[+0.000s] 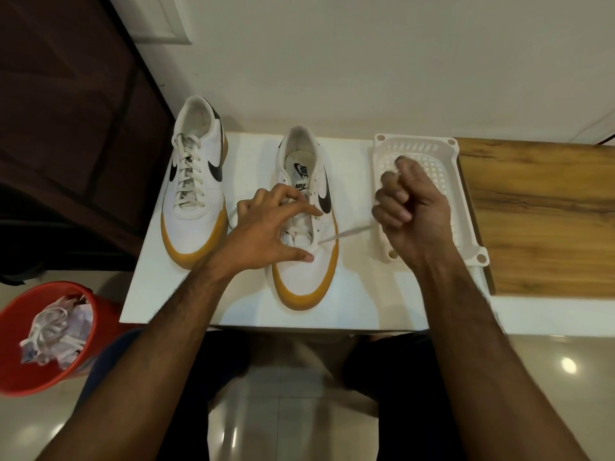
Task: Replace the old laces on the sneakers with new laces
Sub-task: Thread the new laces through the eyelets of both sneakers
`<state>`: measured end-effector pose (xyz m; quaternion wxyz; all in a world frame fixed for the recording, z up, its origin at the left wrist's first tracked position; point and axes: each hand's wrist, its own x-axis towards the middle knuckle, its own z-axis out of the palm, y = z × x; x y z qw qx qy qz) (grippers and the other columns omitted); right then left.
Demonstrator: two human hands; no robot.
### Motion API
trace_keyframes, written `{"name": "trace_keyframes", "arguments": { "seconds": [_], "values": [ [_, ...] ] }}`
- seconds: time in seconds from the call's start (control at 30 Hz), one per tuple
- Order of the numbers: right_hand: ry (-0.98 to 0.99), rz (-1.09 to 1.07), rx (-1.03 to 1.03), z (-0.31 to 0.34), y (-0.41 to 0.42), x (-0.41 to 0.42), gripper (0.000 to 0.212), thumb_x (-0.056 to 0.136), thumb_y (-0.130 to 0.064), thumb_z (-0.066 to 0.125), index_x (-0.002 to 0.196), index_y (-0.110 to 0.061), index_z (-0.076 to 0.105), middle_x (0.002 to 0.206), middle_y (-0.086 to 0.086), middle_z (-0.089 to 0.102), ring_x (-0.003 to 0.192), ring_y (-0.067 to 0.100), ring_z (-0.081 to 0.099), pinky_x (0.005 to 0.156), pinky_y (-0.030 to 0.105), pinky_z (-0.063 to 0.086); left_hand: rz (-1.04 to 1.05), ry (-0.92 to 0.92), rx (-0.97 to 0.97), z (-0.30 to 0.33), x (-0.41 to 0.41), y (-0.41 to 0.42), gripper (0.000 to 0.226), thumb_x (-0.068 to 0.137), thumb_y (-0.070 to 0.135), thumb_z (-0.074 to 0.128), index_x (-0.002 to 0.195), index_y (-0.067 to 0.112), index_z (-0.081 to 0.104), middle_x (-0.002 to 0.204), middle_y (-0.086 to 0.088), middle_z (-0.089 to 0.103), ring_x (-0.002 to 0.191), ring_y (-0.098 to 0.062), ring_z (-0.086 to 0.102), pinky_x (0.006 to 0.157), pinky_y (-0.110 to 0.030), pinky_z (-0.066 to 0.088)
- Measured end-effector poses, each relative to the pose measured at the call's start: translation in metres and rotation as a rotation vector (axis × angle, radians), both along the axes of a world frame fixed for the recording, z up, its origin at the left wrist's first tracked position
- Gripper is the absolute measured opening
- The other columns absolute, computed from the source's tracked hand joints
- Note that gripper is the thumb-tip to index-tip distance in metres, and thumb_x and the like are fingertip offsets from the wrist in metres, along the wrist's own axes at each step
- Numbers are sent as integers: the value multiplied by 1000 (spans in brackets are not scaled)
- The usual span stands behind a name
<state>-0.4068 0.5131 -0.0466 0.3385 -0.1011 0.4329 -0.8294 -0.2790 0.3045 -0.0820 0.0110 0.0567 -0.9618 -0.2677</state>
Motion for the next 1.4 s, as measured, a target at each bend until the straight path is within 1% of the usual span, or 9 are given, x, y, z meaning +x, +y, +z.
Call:
{"name": "trace_keyframes", "arguments": {
  "seconds": [0.13,0.3,0.4,0.57,0.67,0.77,1.03,1.2,1.4],
  "values": [
    [747,229,916,-11,-3,4,11,95,-32,69,99,-22,65,65,-3,58,53,4,45,56,22,36,10,2,15,-2,0,0,74,64,59,87,130,50,56,140,15,37,128,-14,31,98,-37,19],
    [980,595,1111,-22,-21,15,23,87,-43,76,83,-23,67,86,-7,68,81,11,63,82,42,55,18,20,29,-5,0,0,74,64,57,88,131,47,58,141,15,38,127,-13,32,98,-38,20],
    [958,559,875,-22,-20,13,14,94,-23,70,83,-14,70,89,-3,68,76,15,59,78,43,54,19,19,45,-5,-1,-1,71,64,56,89,127,49,57,140,15,38,127,-13,32,98,-39,22],
    [112,205,-270,10,-5,2,17,95,-15,55,79,-12,51,88,6,61,63,13,41,58,23,33,18,-8,59,-4,-2,-2,74,63,57,89,129,52,55,140,16,37,127,-13,30,99,-38,20],
    [285,172,322,1,-6,2,28,96,-32,58,75,-19,46,58,-3,47,51,11,36,50,23,33,21,-7,57,-5,-2,-2,74,63,56,89,129,50,56,140,15,37,128,-13,30,100,-39,20],
    [800,380,959,-18,-16,14,33,88,-45,76,94,-19,55,81,-9,64,69,9,61,64,27,50,25,9,69,-6,-1,-2,74,63,55,89,129,48,57,139,16,38,126,-12,31,101,-39,21],
    [1011,536,1168,-28,-27,14,27,84,-42,80,94,-25,61,86,-15,61,85,13,63,73,30,47,18,8,52,-7,-1,-3,75,63,56,89,130,48,57,141,15,38,129,-14,31,101,-39,20],
    [891,501,851,-27,-21,10,7,93,-19,72,87,-17,68,97,-5,65,92,11,62,85,35,50,16,12,55,-6,-1,-3,74,62,56,89,128,50,56,137,19,37,124,-9,29,98,-37,20],
    [64,200,-206,10,-5,2,21,95,-18,51,76,-15,42,69,3,51,58,11,38,53,24,25,15,11,43,-8,-2,-3,75,62,58,89,129,51,56,132,25,33,122,-6,28,96,-36,18]
  ]
}}
